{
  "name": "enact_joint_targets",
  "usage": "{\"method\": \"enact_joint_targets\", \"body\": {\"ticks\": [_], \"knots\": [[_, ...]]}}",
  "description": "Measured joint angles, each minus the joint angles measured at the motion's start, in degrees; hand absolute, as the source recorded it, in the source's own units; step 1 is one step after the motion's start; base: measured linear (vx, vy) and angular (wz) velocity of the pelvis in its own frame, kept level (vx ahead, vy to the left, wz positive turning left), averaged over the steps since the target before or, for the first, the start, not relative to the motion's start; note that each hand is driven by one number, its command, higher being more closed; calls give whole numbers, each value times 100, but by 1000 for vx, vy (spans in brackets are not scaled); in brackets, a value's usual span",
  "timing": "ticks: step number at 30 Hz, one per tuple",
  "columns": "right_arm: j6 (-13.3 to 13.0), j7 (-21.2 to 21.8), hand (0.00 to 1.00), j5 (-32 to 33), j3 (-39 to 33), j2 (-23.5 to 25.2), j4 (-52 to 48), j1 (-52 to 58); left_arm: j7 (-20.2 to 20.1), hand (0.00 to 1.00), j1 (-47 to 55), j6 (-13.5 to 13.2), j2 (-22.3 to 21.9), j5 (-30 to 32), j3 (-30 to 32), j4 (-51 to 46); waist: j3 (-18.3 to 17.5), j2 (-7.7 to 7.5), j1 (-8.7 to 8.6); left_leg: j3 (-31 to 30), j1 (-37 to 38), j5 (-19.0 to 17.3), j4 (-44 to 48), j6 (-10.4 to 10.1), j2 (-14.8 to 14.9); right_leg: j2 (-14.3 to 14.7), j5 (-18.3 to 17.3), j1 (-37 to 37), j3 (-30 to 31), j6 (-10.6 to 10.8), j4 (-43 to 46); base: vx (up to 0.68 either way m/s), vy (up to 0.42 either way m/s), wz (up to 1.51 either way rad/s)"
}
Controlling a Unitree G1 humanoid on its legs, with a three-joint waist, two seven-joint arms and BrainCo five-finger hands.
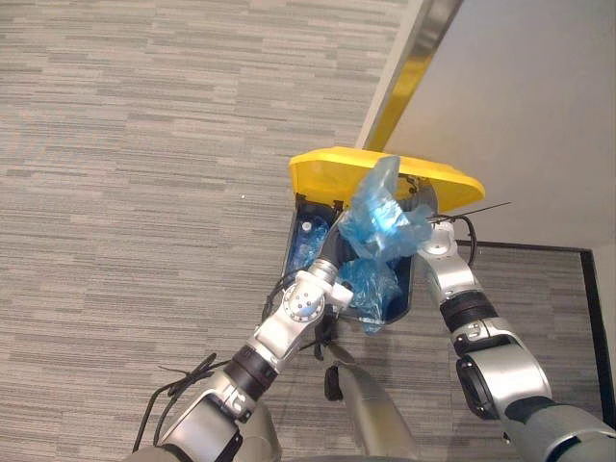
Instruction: Gather rubbish on tea table into small bin, then transfer packed bag to large trash can.
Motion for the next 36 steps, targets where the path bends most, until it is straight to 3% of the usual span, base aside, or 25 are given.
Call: {"method": "enact_joint_targets", "body": {"ticks": [5, 12, 16, 17, 24, 30, 36], "knots": [[31, -86, 0, 0, 0, 6, -98, -135, 113, 100, -401, 222, 42, 315, 95, 1014, -5, -10, 5, 37, -383, 28, 102, -65, 45, -28, -4, -356, -58, -3, 85, 50, 29, 2], [92, -270, 0, 12, -8, 134, -145, -481, 225, 100, -876, 322, 2, 764, 308, 1942, 29, -73, -25, 368, -918, 90, 298, -257, 188, -162, -38, -855, -169, -31, 264, 38, 22, 6], [92, -333, 0, 59, -8, 227, -272, -651, 218, 100, -913, 372, -168, 997, 447, 2257, 48, -114, -87, 514, -1217, 90, 452, -264, 202, -241, -79, -1117, -189, -78, 341, 32, 29, -3], [93, -338, 0, 127, -4, 239, -359, -711, 218, 0, -919, 436, -223, 1086, 522, 2298, 52, -123, -103, 549, -1326, 87, 485, -267, 202, -256, -78, -1232, -188, -76, 370, 55, 12, -8], [128, -329, 0, 203, 228, 294, -382, -1033, 92, 0, -1089, 564, -325, 1398, 803, 2717, 65, -138, -306, 887, -1402, 76, 456, -319, 384, -246, -83, -1419, -206, -24, 475, 79, 6, -7], [156, -219, 0, 200, 580, 346, -382, -1219, 116, 0, -1087, 888, -352, 2173, 992, 2797, 65, -139, -322, 984, -1290, 79, 361, -316, 357, -280, -118, -1443, -167, 25, 606, 91, 5, -4], [167, -115, 0, 173, 586, 331, -382, -1222, 221, 0, -1064, 893, -409, 2219, 1177, 2782, 73, -149, -366, 941, -1254, 57, 635, -287, 212, -499, -162, -1249, -226, 14, 663, 24, 19, 17]]}}
